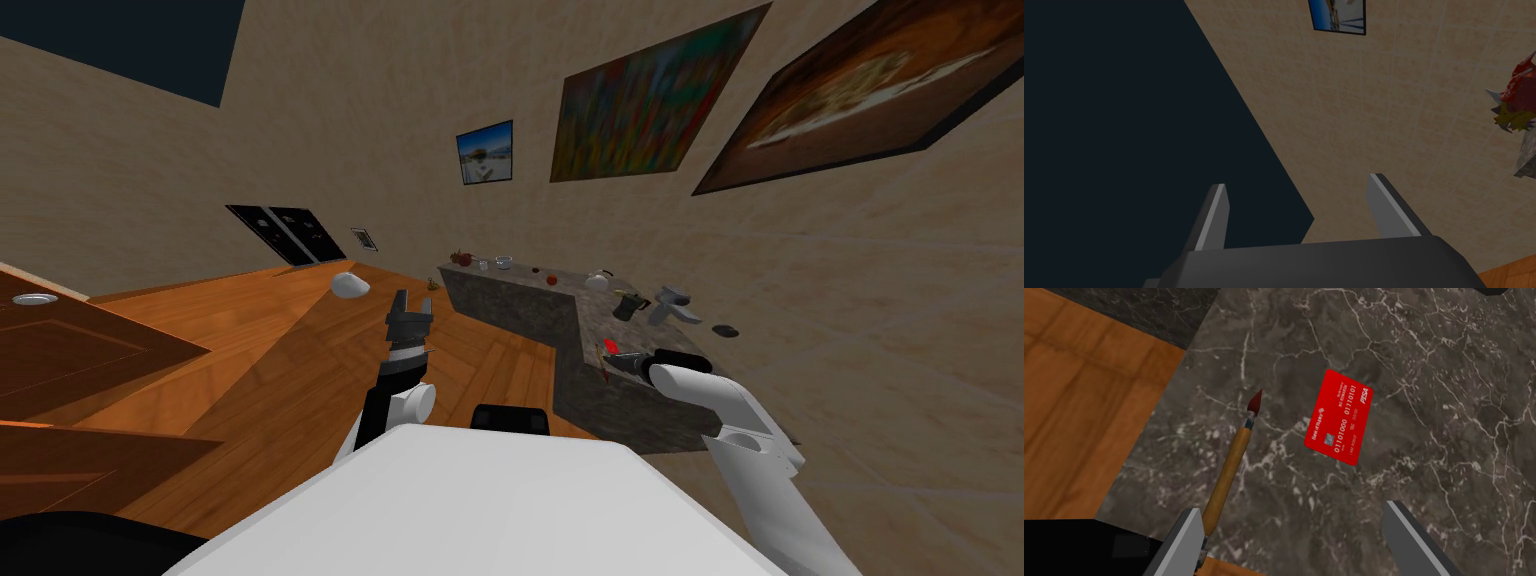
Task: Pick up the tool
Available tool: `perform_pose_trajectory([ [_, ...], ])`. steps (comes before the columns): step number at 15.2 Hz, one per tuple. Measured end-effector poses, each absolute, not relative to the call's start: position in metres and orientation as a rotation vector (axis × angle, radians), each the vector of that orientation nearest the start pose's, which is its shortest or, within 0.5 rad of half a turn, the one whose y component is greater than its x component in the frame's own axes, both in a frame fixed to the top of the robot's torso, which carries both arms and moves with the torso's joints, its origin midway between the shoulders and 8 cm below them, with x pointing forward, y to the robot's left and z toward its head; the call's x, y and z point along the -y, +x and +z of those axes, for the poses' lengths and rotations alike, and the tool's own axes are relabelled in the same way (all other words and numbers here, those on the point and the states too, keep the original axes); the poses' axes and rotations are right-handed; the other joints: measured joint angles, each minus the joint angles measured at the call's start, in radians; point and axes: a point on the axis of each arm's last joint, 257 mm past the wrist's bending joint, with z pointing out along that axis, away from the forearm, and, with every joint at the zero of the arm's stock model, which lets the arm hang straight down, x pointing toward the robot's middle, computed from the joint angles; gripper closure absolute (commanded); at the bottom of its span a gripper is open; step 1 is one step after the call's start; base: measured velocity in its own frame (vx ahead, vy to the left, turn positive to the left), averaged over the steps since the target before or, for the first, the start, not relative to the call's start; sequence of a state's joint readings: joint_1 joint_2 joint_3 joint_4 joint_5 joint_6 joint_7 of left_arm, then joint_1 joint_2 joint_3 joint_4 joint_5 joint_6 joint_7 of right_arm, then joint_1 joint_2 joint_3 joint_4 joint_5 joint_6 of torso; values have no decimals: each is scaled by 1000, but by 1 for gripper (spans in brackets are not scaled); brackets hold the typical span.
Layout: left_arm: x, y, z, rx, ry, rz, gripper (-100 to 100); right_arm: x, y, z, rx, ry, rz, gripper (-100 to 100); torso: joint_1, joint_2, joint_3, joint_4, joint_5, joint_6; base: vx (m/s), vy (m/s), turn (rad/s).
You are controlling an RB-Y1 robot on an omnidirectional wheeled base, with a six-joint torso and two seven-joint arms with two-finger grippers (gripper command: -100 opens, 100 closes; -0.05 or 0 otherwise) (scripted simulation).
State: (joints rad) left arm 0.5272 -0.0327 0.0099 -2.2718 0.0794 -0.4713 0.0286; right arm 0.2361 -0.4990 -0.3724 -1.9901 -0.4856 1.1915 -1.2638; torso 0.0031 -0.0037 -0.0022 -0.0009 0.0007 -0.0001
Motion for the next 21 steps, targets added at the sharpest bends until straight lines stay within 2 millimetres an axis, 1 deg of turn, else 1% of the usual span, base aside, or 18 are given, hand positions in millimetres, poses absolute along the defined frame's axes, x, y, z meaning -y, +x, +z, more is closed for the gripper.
perform_pose_trajectory([
  [8, -300, 345, 6, -563, -789, -1342, 0, 487, 338, -314, -49, -3204, -869, -100, -1, 1, 1, 0, 0, 0, 44, 25, 27],
  [11, -300, 345, 6, -563, -789, -1342, 0, 488, 324, -319, -159, -3189, -774, -100, 0, 0, 0, 0, 0, 0, 51, 31, 25],
  [21, -300, 345, 6, -563, -789, -1342, 0, 491, 282, -333, -448, -3127, -496, -100, -1, 1, 1, 0, 0, 0, 42, 25, 26],
])
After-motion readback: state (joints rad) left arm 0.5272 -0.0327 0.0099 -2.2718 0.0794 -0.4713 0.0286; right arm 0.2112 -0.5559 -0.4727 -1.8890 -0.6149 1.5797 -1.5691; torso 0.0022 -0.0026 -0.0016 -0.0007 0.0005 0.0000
